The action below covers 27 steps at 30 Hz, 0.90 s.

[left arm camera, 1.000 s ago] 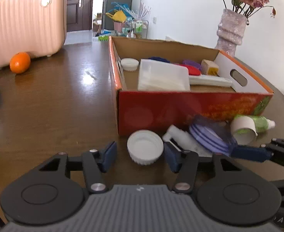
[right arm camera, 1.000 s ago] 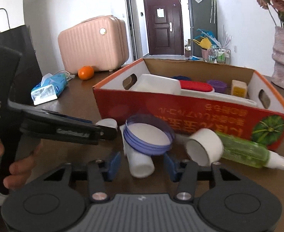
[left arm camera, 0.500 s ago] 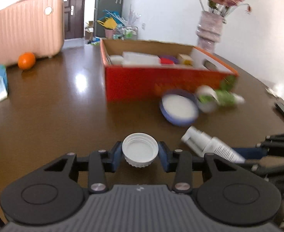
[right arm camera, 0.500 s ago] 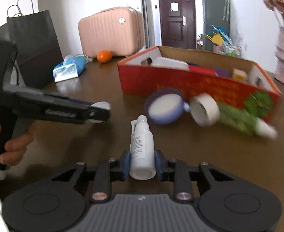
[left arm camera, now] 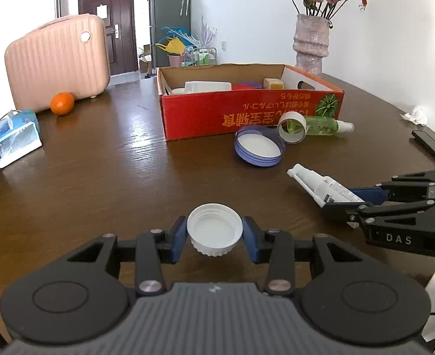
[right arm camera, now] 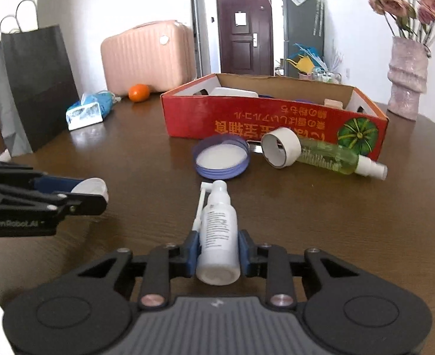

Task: Organize rigid objects
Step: 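Lower the white cap and spray bottle into the box and open both tools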

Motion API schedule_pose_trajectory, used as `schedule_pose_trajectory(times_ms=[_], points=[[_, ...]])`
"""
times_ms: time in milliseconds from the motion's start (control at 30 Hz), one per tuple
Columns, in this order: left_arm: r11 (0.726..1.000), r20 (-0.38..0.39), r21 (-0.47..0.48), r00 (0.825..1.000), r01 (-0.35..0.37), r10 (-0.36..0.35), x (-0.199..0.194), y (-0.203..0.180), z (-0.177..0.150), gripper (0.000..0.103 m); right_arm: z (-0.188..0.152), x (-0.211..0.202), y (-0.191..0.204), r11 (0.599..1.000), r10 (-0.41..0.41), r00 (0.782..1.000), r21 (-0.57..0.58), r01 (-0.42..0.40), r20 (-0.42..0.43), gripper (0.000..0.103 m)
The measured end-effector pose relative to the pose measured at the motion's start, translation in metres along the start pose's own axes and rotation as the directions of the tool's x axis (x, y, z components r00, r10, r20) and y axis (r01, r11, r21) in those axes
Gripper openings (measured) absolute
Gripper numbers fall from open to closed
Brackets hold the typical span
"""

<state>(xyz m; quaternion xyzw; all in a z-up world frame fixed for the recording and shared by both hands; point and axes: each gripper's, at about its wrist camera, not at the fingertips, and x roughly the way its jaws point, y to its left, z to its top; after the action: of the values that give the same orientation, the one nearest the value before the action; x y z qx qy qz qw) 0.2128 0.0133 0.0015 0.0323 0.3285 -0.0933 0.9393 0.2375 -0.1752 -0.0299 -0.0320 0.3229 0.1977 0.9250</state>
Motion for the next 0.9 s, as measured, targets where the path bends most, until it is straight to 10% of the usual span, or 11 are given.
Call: schedule_pose_trajectory(times_ms=[300,567,900], points=[[0.997,0.032,0.000,0.996,0.080,-0.080,-0.003,-0.018,0.016,0.040,-0.010,-0.065,-0.029,0.995,-0.089,0.987,0.059,0.082,0.137,0.027],[0.993,0.151,0.028,0.981,0.118,-0.121,0.033,0.000,0.109,0.040,0.052,-0.058,-0.091,0.989,-0.131,0.969,0.090,0.114,0.211,0.027],[0.992,-0.088,-0.022,0.988,0.122,-0.124,0.165,0.040,0.183,0.041,0.183,0.063,-0.164,0.997,-0.081,0.996,-0.006,0.082,0.026,0.027]])
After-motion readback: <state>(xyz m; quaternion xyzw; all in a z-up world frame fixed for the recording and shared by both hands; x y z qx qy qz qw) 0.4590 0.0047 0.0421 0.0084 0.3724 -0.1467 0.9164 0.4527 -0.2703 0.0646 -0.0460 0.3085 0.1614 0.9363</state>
